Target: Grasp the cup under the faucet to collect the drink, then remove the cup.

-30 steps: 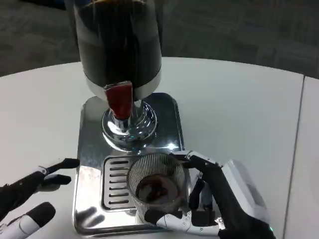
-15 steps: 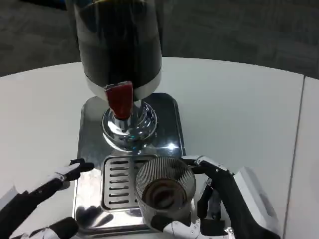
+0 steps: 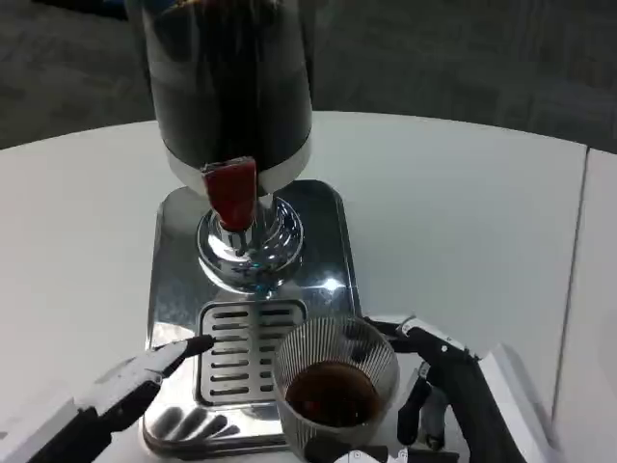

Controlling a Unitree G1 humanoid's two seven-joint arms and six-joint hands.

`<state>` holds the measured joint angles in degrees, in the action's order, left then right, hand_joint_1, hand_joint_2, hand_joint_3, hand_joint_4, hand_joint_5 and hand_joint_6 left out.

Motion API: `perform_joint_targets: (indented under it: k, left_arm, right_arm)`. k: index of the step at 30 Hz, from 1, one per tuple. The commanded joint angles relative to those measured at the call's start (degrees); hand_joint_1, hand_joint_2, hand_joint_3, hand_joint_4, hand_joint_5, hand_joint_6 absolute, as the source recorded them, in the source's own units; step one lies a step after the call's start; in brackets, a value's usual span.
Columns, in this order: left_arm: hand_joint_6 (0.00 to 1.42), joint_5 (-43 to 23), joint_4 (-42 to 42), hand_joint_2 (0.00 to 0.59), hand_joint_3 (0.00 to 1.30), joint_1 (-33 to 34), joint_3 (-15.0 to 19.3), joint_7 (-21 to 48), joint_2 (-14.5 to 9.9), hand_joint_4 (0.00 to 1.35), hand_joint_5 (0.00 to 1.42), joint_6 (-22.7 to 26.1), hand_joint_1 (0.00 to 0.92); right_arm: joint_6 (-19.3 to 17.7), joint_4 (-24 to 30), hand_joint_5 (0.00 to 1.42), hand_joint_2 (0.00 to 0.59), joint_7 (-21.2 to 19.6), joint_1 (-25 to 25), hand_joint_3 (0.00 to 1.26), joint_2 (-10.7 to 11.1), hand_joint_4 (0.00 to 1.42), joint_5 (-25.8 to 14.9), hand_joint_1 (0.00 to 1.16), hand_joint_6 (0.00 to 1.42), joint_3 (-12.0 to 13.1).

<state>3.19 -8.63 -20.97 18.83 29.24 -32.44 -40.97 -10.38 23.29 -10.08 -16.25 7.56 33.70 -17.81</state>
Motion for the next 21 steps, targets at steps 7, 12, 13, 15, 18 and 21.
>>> perform_joint_targets:
  k: [7,12,13,15,18,21]
  left_arm:
    - [0.00,5.7,-2.9,0.128,0.00,-3.6,-1.4,-3.8,1.2,0.00,0.00,-2.7,0.000]
    - [0.00,7.6,-3.3,0.124,0.00,-4.0,-1.9,-5.2,1.0,0.00,0.00,-3.0,0.000]
    - [0.00,7.9,-3.4,0.123,0.00,-4.1,-2.0,-5.3,0.9,0.00,0.00,-2.9,0.000]
    - [0.00,8.2,-3.3,0.123,0.00,-4.0,-2.1,-5.5,0.7,0.00,0.00,-2.8,0.000]
    - [0.00,8.2,-3.1,0.122,0.00,-3.6,-2.9,-5.5,0.2,0.00,0.00,-3.0,0.000]
    - [0.00,8.0,-2.9,0.122,0.00,-3.1,-3.6,-5.3,-0.3,0.00,0.00,-3.0,0.000]
  right_arm:
    - [-3.1,4.6,1.10,0.230,0.1,-4.2,0.83,0.8,0.91,0.0,1.08,1.27,-0.8]
    - [-3.6,5.7,1.10,0.230,-0.3,-6.6,0.83,1.3,0.91,0.4,1.08,1.27,-1.0]
    - [-3.7,5.9,1.10,0.230,-0.3,-7.0,0.83,1.5,0.91,0.4,1.08,1.27,-1.0]
    - [-3.9,6.2,1.10,0.230,-0.4,-7.6,0.83,1.6,0.91,0.5,1.08,1.27,-1.0]
    - [-4.4,6.8,1.10,0.230,-0.4,-9.0,0.83,2.0,0.91,0.6,1.08,1.27,-0.8]
    - [-4.8,7.0,1.10,0.230,-0.5,-10.0,0.83,2.1,0.91,0.8,1.08,1.27,-0.5]
